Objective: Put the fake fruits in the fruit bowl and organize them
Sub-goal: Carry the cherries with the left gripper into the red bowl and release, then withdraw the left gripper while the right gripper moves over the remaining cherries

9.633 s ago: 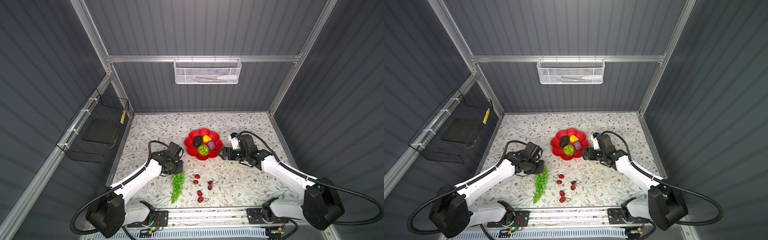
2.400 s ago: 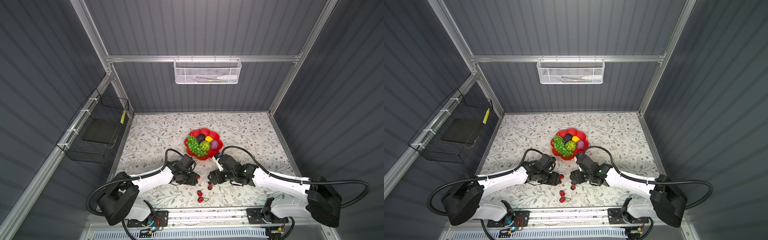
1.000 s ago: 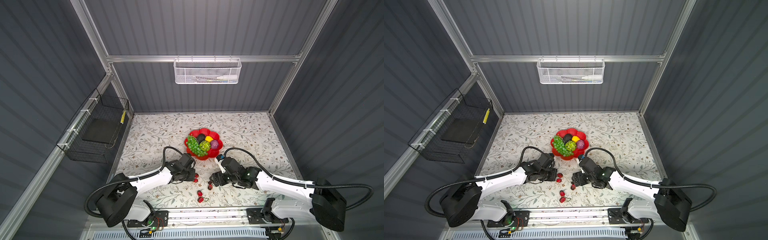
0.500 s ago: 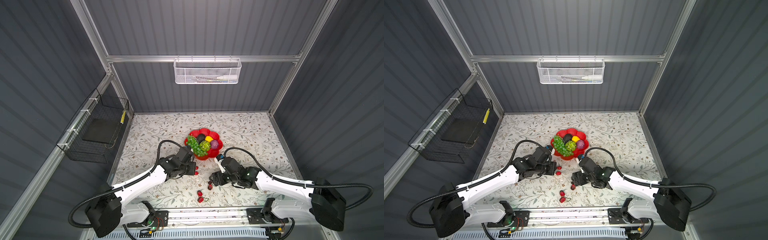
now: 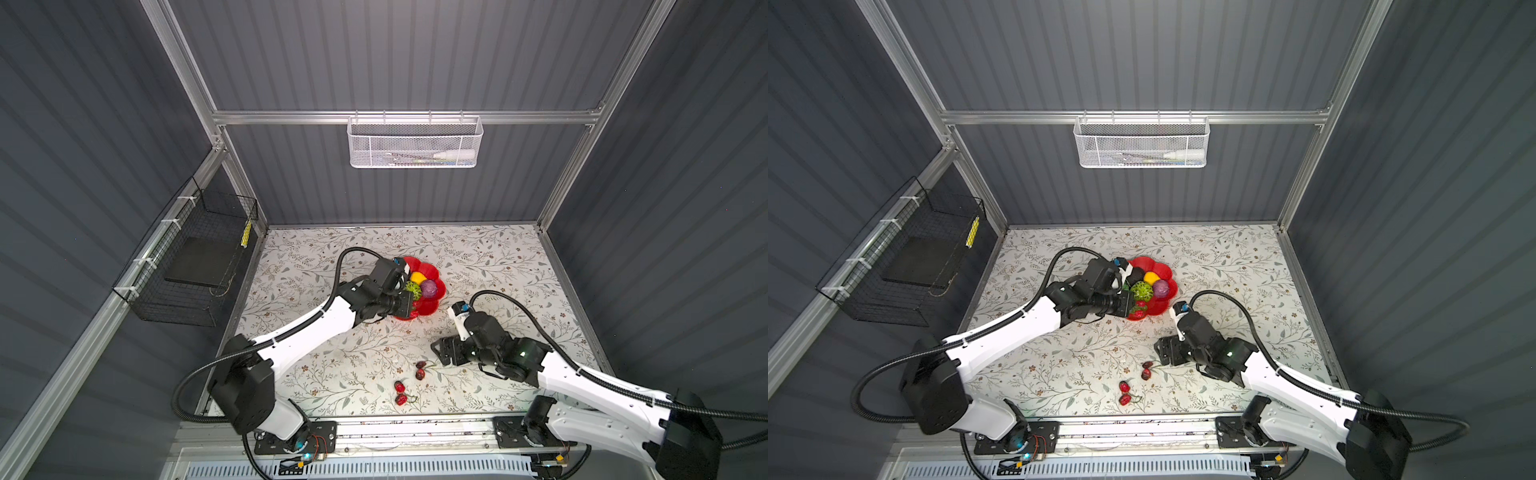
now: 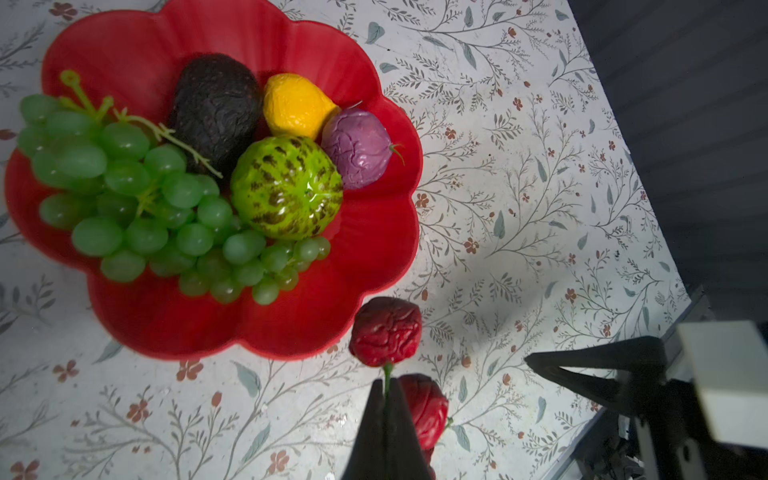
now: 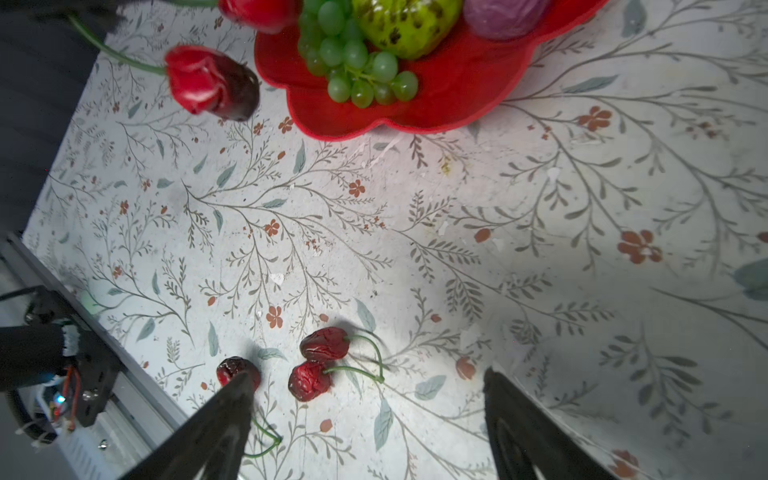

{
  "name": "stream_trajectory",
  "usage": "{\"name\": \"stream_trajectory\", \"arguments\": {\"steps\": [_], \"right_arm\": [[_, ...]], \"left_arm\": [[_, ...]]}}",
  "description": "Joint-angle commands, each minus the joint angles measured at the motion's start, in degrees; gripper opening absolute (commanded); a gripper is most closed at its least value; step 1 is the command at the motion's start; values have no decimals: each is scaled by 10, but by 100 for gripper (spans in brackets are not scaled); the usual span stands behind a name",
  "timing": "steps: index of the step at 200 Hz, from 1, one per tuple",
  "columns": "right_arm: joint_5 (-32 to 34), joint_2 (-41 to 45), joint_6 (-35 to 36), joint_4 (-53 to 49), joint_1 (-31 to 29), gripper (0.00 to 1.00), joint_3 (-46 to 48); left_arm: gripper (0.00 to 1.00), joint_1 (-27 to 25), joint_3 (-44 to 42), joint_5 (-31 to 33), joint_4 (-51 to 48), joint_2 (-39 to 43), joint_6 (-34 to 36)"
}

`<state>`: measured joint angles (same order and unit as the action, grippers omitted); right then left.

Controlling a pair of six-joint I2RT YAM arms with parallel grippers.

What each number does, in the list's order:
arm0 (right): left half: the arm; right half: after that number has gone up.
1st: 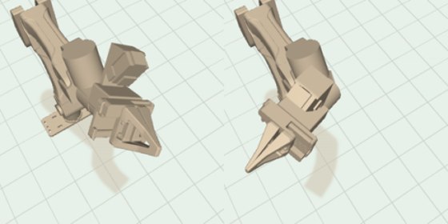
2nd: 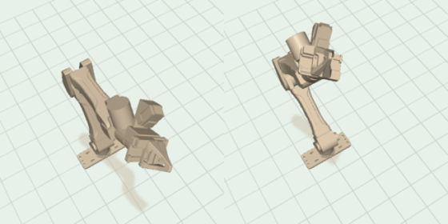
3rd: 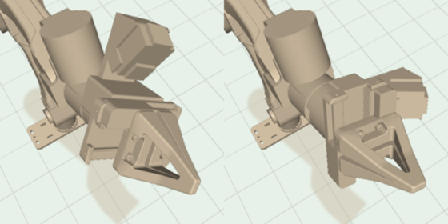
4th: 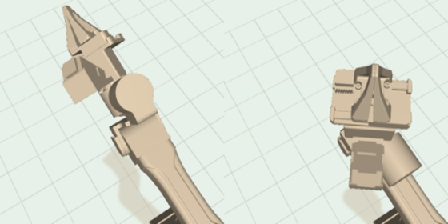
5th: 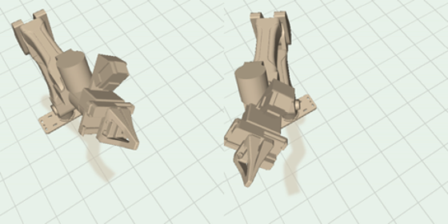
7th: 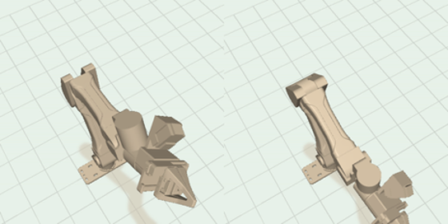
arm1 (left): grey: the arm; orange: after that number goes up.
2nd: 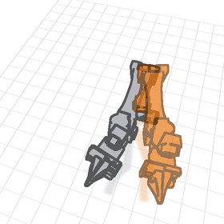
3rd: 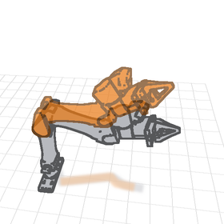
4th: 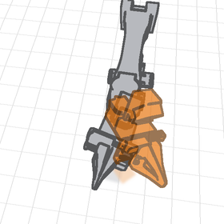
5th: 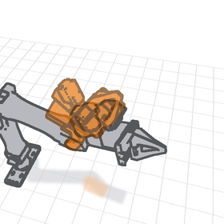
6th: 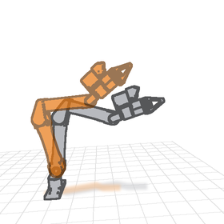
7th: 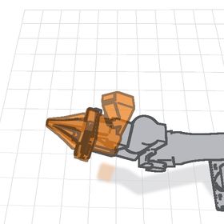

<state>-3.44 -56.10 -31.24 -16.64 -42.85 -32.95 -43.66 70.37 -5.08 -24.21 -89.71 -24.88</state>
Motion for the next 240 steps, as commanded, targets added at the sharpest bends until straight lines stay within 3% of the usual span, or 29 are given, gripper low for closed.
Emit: {"name": "stream_trajectory", "arguments": {"steps": [1, 16, 71, 118, 142, 164, 196, 240], "right_arm": [[-97, 20, -3, -35, 92, 88, -24], [-112, 26, 8, -43, 121, 87, -38], [-122, -7, 25, -34, 125, 87, -42], [-121, 8, 16, -28, 125, 87, -34], [-133, 1, 7, -21, 125, 87, -32], [-142, -6, 6, -25, 126, 86, -39], [-143, -2, 1, -22, 125, 85, -37], [-148, -14, 0, -15, 124, 85, -23]], "left_arm": [[0, 13, 46, -39, 18, -47, 47], [0, 23, 65, -52, 23, -77, 60], [0, 56, 83, -112, 43, -166, 74], [0, 70, 81, -114, 67, -193, 77], [14, 78, 95, -119, 63, -214, 80], [36, 78, 101, -125, 49, -210, 88], [52, 78, 95, -92, 23, -156, 100], [77, 79, 23, -24, 12, -48, 84]]}}
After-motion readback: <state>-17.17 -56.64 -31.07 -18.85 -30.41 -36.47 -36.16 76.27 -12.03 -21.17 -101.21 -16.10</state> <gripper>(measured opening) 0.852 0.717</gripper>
